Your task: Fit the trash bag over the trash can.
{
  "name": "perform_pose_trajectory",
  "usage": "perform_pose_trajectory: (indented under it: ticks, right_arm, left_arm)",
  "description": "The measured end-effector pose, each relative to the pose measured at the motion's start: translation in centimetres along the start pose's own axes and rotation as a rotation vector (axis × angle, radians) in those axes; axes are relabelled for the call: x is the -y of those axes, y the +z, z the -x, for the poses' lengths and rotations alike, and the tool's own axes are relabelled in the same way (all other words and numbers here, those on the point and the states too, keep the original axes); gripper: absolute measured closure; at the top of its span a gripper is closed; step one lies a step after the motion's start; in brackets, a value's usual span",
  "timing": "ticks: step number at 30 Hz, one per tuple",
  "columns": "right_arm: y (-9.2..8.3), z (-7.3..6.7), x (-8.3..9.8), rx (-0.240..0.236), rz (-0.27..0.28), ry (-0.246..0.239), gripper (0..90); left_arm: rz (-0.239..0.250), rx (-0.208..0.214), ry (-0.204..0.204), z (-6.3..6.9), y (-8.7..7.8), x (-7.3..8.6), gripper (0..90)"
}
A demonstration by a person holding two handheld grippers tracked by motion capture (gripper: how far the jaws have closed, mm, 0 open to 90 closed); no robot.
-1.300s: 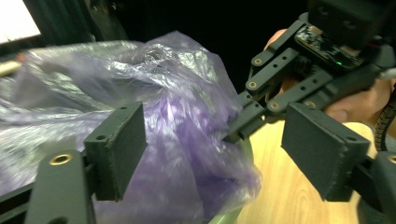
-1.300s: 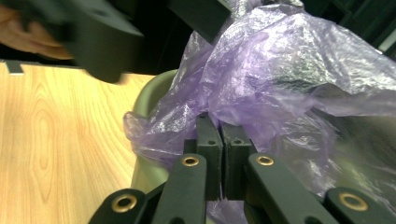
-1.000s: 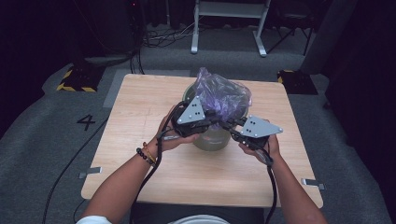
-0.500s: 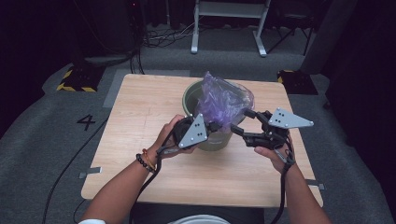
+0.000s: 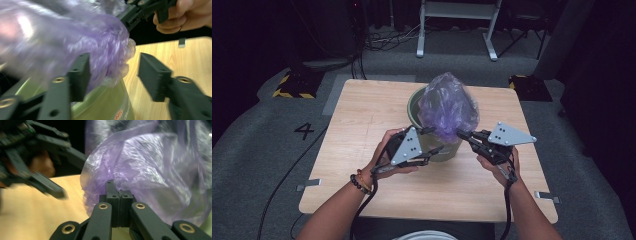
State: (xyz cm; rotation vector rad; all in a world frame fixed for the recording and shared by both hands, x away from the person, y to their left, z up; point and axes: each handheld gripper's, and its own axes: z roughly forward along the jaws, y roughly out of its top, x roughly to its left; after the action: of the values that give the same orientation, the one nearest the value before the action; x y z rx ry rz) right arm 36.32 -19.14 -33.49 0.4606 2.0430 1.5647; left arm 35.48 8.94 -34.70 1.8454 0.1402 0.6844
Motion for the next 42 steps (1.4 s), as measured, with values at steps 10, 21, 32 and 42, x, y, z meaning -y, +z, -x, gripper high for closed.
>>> perform_pose_trajectory:
  ticks: [10, 21, 32, 42]
  right_arm:
    - [2.0, 2.0, 0.5, 0.168, -0.043, -0.141, 90.0]
    - [2.1, 2.2, 1.4, 0.093, -0.006, -0.227, 90.0]
    - [0.9, 1.3, 1.6, 0.019, -0.005, -0.274, 84.3]
    - [-1.8, 1.1, 1.9, 0.003, 0.002, -0.187, 50.2]
  left_arm:
    - [0.037, -0.084, -0.151, -5.1, -1.7, -0.1, 28.3]
    - [-0.006, -0.018, -0.236, -9.6, 0.9, -1.2, 16.3]
    - [-0.091, 0.074, -0.139, -7.6, 2.0, -0.5, 88.2]
    - [-0.078, 0.025, -0.111, -6.7, 0.2, 0.5, 82.7]
